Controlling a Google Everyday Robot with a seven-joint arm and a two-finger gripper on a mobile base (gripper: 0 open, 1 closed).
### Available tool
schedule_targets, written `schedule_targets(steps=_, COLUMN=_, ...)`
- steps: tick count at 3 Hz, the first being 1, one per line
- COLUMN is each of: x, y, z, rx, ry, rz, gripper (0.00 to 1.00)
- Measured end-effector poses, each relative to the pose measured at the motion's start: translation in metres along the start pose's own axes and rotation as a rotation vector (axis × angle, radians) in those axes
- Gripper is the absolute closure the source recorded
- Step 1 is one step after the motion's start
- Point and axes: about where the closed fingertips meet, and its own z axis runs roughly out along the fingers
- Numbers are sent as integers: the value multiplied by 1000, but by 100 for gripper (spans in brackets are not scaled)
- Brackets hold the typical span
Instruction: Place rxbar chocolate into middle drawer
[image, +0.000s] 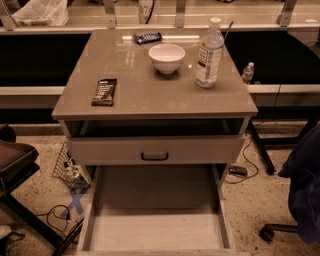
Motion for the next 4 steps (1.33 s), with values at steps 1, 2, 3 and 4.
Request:
schedule_targets(steps=1, x=0, y=0, z=0, rx=0, ry=0, rz=0, gripper=0)
schedule_targets(steps=2, x=-1, y=0, z=0, rx=2, ry=-1, rz=0, gripper=0)
schedule_targets(steps=3, x=-30, y=-21, z=13, rx=46, ry=-84, rz=58, gripper=0)
schedule_targets(steps=4, x=-57, y=-43, z=48, rx=78, ry=-187, rz=212, gripper=0)
